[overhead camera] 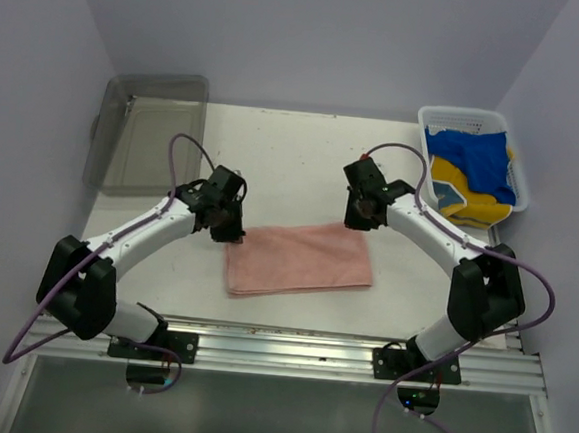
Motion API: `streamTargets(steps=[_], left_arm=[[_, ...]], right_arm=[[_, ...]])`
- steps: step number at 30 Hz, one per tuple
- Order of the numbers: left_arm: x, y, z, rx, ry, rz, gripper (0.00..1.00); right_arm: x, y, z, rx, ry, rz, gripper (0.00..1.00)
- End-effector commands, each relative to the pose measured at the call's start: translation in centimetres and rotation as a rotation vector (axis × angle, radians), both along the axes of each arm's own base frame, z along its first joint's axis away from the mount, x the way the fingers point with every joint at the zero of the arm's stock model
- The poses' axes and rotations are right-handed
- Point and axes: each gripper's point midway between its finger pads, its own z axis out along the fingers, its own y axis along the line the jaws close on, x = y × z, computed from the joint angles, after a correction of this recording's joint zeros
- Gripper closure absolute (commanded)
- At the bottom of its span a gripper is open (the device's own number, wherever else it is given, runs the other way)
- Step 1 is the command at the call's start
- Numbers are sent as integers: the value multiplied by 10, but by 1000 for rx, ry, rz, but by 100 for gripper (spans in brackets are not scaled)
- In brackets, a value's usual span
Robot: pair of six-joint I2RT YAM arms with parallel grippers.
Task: Roll the towels
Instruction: Fold the towel
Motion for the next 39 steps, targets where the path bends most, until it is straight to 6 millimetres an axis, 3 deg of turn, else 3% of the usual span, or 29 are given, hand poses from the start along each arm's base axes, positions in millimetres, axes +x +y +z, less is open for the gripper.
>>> streamTargets(steps=[1, 4, 6, 7, 10, 13, 17, 18, 19, 20, 21, 23, 24, 26, 27, 28, 29, 30, 31, 35, 36, 37, 39], left_arm=[[10, 14, -25, 47, 4, 82, 100], [9, 29, -58, 92, 79, 100, 100], [8, 32, -69, 104, 113, 89, 100], [5, 35, -78, 128, 140, 78, 100], [2, 38, -88, 156, 174, 69, 100], [5, 40, -92, 181, 184, 57, 100], [20, 43, -95, 231, 181, 51, 100], [34, 38, -90, 225, 160, 51, 100], [40, 40, -97, 245, 177, 53, 100], [48, 38, -98, 254, 175, 53, 100], [71, 31, -86, 244, 130, 52, 100], [87, 25, -97, 263, 149, 38, 100], [113, 16, -84, 252, 99, 31, 100], [128, 12, -97, 281, 124, 21, 100], [153, 2, -83, 263, 68, 11, 100], [159, -5, -93, 258, 86, -7, 100], [166, -10, -91, 245, 84, -17, 100], [184, -21, -74, 213, 32, -37, 100], [189, -30, -66, 179, 12, -58, 100], [210, -53, -5, 114, -189, -99, 100], [207, -52, -1, 110, -198, -102, 100], [205, -51, 18, 97, -234, -99, 100], [195, -45, 19, 107, -221, -96, 100]], right_arm=[[16, -16, -6, -32, -3, 8, 90], [31, -12, -21, -25, 23, 22, 91], [40, -8, -28, -17, 36, 32, 91], [40, -6, -41, -13, 70, 38, 92], [40, -3, -67, -22, 114, 48, 93], [30, -14, -84, -62, 154, 6, 96], [-1, -29, -91, -61, 171, -66, 96], [-7, -30, -89, -53, 169, -74, 96], [-15, -31, -89, -37, 173, -82, 96], [-33, -35, -97, -40, 201, -89, 96], [-41, -27, -86, -6, 172, -87, 96], [-70, -25, -91, -15, 197, -77, 96], [-85, -9, -86, 3, 185, -57, 96], [-116, 0, -92, 15, 220, -71, 96], [-136, 15, -93, 21, 228, -15, 97], [-146, 23, -90, 43, 228, -1, 97], [-159, 27, -91, 45, 242, 12, 98], [-173, 39, -88, 60, 244, 41, 99], [-175, 45, -78, 84, 220, 59, 99], [-156, 44, -29, 71, 45, 75, 94], [-143, 40, -20, 44, -23, 69, 93], [-132, 46, -7, 44, -66, 79, 91], [-120, 52, -1, -1, -91, 139, 90]])
